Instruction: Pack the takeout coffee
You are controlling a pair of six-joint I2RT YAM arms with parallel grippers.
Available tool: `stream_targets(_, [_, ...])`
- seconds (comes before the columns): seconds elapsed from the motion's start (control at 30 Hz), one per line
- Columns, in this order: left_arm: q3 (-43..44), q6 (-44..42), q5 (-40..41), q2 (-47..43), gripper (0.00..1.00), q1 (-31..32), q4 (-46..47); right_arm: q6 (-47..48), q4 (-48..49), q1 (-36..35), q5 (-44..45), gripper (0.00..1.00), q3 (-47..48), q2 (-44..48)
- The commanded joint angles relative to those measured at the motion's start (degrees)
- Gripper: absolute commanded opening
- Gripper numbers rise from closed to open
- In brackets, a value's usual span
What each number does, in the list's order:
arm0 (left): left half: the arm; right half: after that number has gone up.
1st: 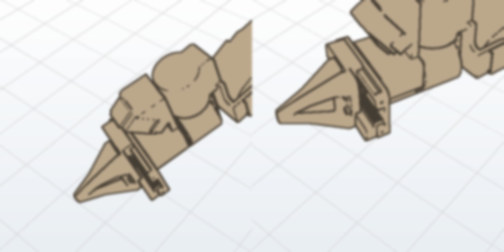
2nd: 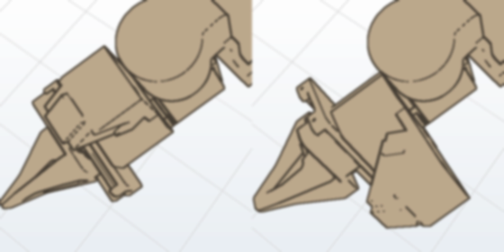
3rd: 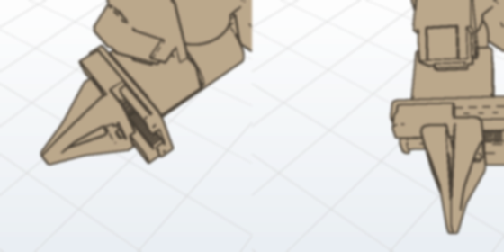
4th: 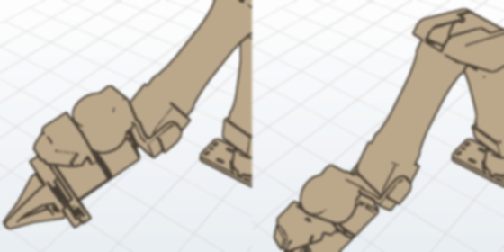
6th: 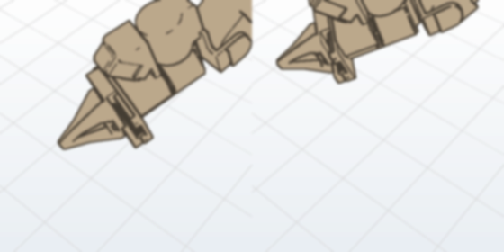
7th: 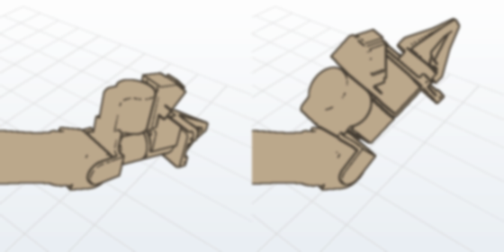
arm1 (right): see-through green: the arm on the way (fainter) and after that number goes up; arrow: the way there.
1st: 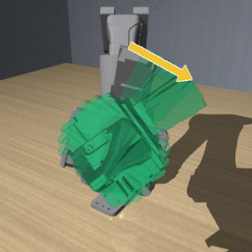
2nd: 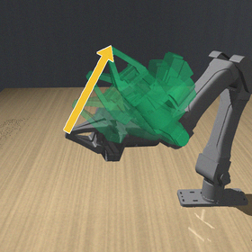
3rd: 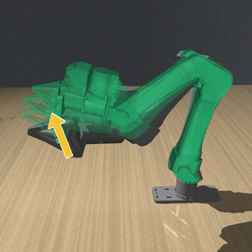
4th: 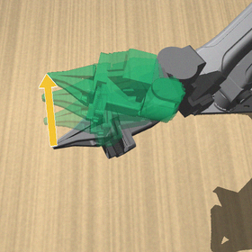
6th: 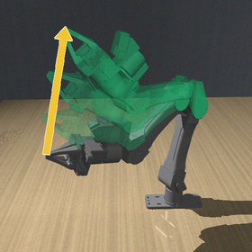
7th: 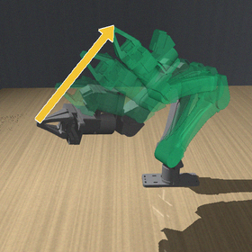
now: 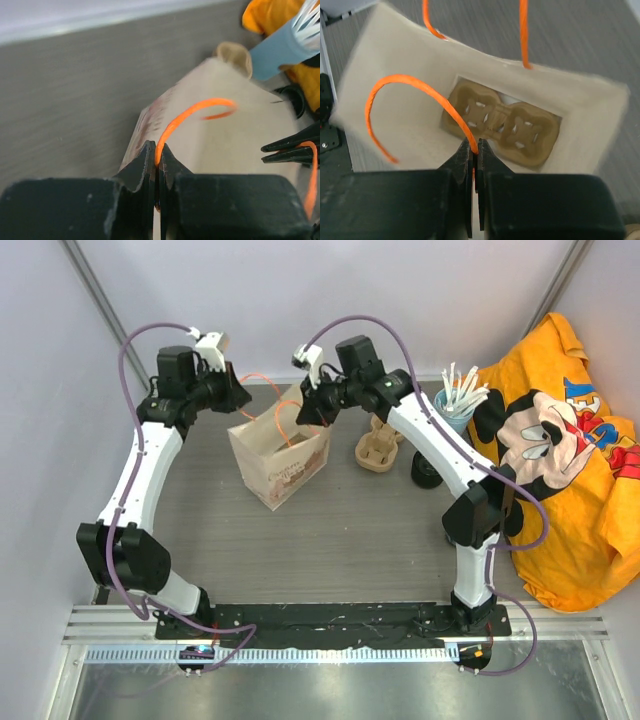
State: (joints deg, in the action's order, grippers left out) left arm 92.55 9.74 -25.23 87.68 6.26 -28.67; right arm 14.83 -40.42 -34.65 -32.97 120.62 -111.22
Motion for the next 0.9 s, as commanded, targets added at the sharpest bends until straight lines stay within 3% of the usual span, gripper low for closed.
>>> stream_targets(0.0, [-1.2,-1.1,0.2,-2.1,0.04,-0.5,3.0,-0.3,2.7,-0.4,-0.1,0.01,-0.6,1.8])
stream_targets(0.3, [4.3,-0.5,-1.0,-0.5,0.12,-0.6,2.2,-0.8,1.6,-0.4,-0.3,0.04,4.5,1.0])
stream_targets(0.4, [4.6,-0.6,-1.0,-0.5,0.14,-0.6,2.0,-0.5,1.3,-0.3,-0.3,0.20,4.5,1.2])
stream_targets(0.43, [4.5,-0.7,-1.0,-0.5,0.14,-0.6,2.0,-0.5,1.2,-0.4,-0.4,0.30,4.8,1.2])
stream_targets(0.5, [4.6,-0.7,-1.0,-0.5,0.14,-0.6,2.0,-0.2,0.9,-0.4,-0.5,0.38,5.6,1.2])
stream_targets(0.7, [4.9,-0.6,-1.0,-0.5,0.14,-0.6,2.1,1.5,-2.3,-0.3,-1.2,0.85,8.7,1.4])
stream_targets(0.77, [5.2,-0.5,-0.9,-0.4,0.13,-0.6,2.1,2.2,-3.6,-0.3,-1.4,0.95,9.3,1.8])
stream_targets(0.87, [5.7,-0.5,-0.9,-0.3,0.08,-0.6,2.1,2.8,-5.3,-0.3,-1.2,1.00,10.2,2.8])
